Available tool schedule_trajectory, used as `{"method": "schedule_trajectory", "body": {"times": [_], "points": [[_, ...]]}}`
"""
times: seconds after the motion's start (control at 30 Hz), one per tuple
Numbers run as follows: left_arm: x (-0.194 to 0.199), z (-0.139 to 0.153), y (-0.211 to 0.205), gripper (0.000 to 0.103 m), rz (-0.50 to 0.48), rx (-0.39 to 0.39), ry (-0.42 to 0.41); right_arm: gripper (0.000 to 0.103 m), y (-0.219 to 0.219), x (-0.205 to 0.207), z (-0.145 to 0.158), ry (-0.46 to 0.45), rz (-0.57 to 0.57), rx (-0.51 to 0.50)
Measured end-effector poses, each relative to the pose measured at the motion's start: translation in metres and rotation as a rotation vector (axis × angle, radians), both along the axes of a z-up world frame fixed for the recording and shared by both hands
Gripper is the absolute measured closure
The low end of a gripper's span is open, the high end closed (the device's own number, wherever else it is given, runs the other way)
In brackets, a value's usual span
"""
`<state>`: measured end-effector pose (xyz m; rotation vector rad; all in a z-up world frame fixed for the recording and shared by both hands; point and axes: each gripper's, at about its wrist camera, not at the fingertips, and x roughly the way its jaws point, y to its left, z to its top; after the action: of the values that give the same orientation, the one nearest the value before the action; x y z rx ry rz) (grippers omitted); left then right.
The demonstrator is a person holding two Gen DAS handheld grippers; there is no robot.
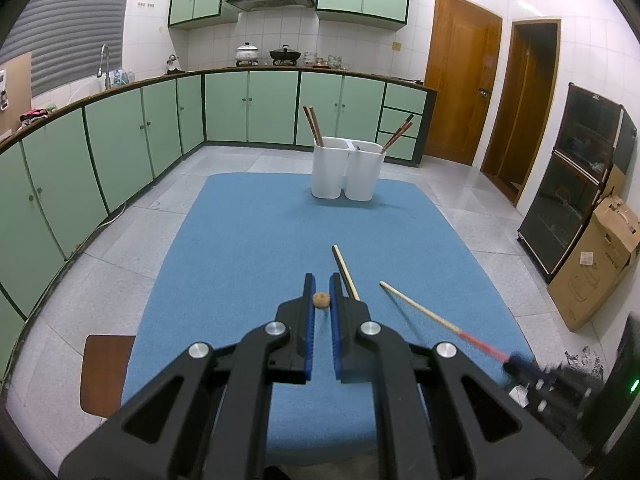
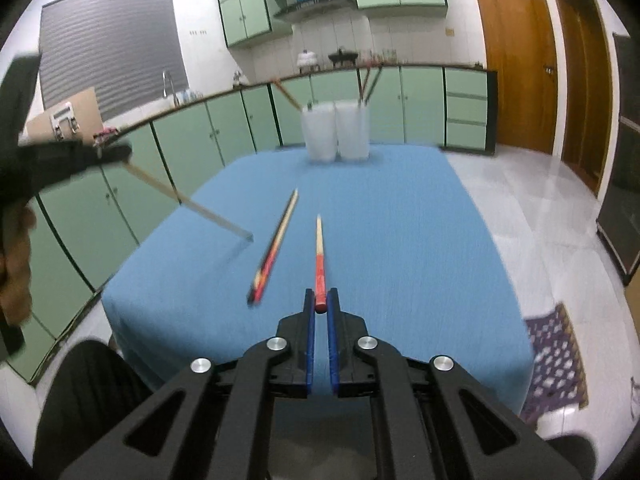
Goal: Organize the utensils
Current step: 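Grasp and lift the bamboo chopstick with the left tool while the right tool lifts the red chopstick, then drop both chopsticks into the white holder and open both tools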
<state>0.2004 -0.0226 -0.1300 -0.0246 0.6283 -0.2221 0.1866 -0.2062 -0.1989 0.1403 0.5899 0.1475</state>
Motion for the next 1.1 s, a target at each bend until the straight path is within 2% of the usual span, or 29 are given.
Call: {"method": "schedule_trajectory", "body": {"times": [0.2,0.43,0.7,1.1], "points": [[0.008,-0.001,0.001,0.097,-0.014,-0.003,0.021,0.097,0.007,0.034,0.044,-0.057,0.03,-0.058],[0.016,0.003,0.002,0.097,-0.021,0.001,0.024,0.097,0.01,0.074,0.086,-0.077,0.072,-0.09],[0.03,0.008,-0.002,0.097,-0.034,0.003,0.022,0.097,0.013,0.11,0.106,-0.07,0.092,-0.111],[0.075,0.034,-0.011,0.097,-0.096,0.027,0.014,0.097,0.015,0.157,0.144,-0.042,0.145,-0.161]]}}
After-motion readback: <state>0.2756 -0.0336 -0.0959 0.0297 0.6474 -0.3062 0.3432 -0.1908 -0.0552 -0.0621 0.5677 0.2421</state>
